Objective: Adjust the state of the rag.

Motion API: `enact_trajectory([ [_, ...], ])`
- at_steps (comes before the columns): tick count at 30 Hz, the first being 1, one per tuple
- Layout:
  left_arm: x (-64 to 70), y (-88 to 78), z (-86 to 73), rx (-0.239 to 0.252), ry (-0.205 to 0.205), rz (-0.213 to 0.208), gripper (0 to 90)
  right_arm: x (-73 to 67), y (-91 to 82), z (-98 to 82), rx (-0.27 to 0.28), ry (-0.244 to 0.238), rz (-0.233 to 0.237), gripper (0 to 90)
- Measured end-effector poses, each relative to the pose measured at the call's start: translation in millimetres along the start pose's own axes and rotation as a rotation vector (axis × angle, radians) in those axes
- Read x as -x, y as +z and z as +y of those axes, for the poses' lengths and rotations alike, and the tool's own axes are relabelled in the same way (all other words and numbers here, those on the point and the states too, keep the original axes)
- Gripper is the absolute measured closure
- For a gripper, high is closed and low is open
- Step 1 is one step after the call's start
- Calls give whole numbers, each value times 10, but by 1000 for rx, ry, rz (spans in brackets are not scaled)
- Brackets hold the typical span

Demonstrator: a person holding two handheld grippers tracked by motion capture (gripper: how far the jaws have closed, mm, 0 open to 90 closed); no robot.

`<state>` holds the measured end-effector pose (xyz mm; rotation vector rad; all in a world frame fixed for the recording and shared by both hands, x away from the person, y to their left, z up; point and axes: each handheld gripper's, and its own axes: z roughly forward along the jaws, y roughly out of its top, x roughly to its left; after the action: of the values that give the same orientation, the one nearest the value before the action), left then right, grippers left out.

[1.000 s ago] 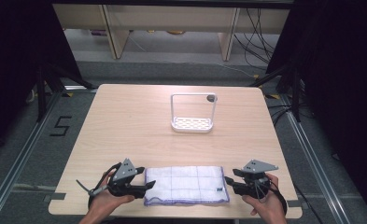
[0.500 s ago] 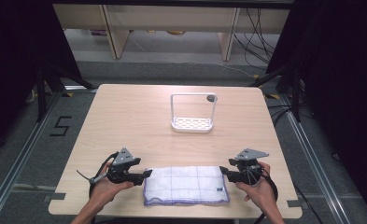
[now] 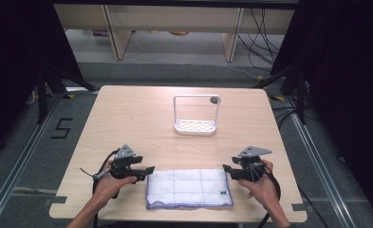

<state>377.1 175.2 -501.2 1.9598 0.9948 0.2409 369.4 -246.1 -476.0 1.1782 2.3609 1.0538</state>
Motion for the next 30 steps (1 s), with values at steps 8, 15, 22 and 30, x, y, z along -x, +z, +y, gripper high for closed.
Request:
enact_trajectory([
  [8, -70, 51, 82, -8, 21, -2, 325, 28, 68, 55, -10, 20, 11, 474],
  [15, -73, 112, 63, -82, 62, -47, 332, -21, 98, 69, -32, 1, 47, 470],
  [22, -6, 141, 22, -103, 76, -70, 351, -65, 142, 34, -60, -4, 49, 470],
  [30, 162, 196, -50, -185, 229, -59, 447, -164, 183, -23, -122, -33, 46, 470],
])
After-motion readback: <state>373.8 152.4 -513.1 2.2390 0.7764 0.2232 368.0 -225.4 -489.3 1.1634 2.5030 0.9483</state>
